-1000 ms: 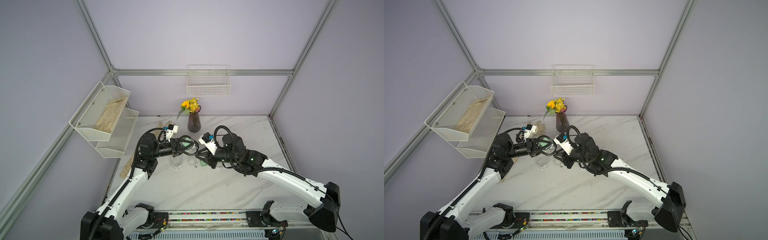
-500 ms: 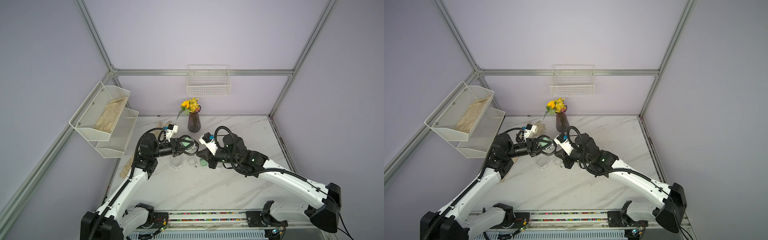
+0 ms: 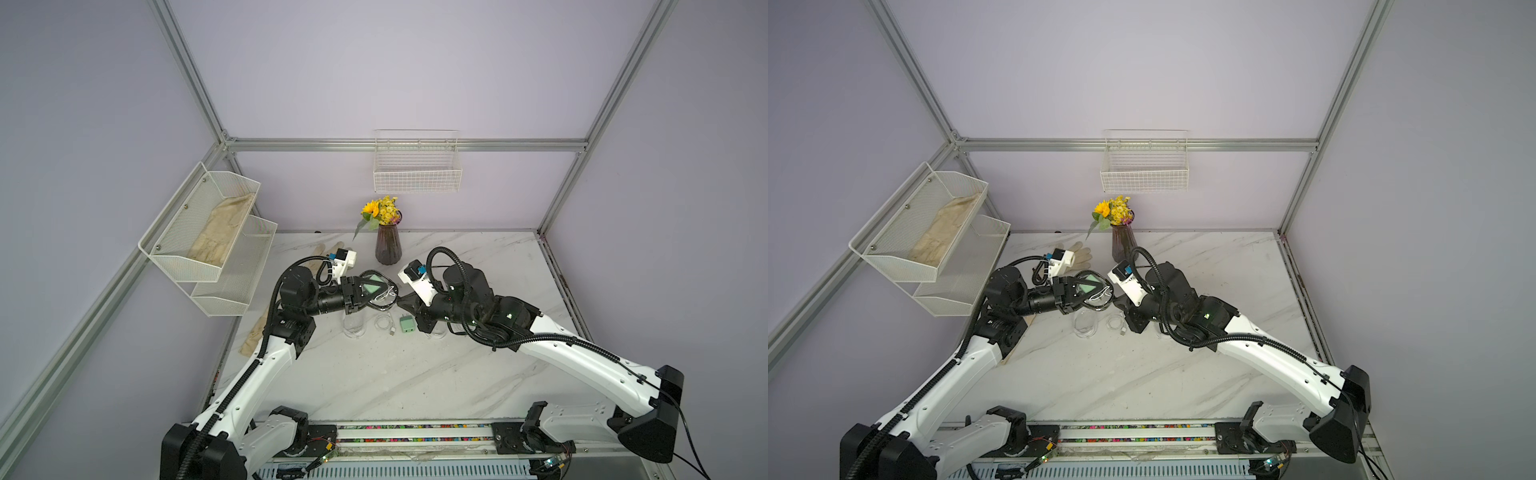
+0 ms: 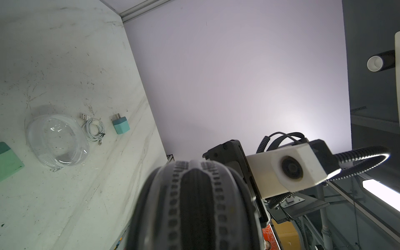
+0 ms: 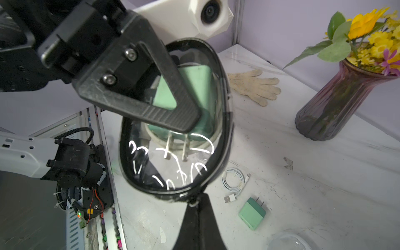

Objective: Pack away charging kits
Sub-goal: Zip the zipper on the storage bag.

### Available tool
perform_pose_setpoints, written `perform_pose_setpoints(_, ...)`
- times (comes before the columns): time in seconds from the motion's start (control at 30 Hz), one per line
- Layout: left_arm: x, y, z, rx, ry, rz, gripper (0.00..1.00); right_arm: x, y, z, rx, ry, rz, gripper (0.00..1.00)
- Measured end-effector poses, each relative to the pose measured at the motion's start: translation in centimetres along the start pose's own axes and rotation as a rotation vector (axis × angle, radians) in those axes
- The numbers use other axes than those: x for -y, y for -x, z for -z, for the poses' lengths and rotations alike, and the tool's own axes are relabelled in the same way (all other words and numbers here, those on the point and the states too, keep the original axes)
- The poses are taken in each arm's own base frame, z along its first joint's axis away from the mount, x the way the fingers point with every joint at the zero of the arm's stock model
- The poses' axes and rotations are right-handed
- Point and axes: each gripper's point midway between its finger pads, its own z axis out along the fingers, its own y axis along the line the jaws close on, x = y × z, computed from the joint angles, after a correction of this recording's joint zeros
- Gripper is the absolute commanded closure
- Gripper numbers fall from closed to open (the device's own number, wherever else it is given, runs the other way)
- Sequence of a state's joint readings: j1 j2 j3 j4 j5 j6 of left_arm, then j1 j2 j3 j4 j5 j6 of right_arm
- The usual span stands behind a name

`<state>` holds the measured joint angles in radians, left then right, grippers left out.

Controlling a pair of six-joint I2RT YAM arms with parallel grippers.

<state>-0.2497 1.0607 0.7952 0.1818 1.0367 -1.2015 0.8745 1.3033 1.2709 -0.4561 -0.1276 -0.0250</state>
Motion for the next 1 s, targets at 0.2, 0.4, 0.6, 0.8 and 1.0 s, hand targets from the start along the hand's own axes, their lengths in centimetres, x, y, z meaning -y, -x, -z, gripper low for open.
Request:
perform_pose_setpoints(0.2, -0.7, -0.2, 0.1, 0.000, 0.026, -0.031, 0.88, 0.8, -0.7, -0.6, -0.089, -0.052, 0.032, 1.00)
perform_pose_setpoints(0.4, -0.8, -0.5, 0.1, -0.015, 0.030, -0.064, 0.89, 0.9, -0.4, -0.7, -0.107, -0.059, 0.046, 1.00)
perform_pose_setpoints(0.6, -0.8, -0.7, 0.5, -0.014, 0.036, -0.094, 0.95, 1.3, 0.6, -2.2, -0.122, -0.065, 0.066, 1.00)
perform_pose_setpoints(0.8, -1.0, -0.6, 0.9, 0.008, 0.061, -0.145, 1.00, 1.8, 1.0, -3.1, -0.156, -0.080, 0.097, 1.00)
perform_pose_setpoints(1.0, -1.9, -1.1, 1.0, -0.011, 0.090, -0.198, 1.00, 1.9, 0.3, -3.0, -0.211, -0.100, 0.139, 1.00)
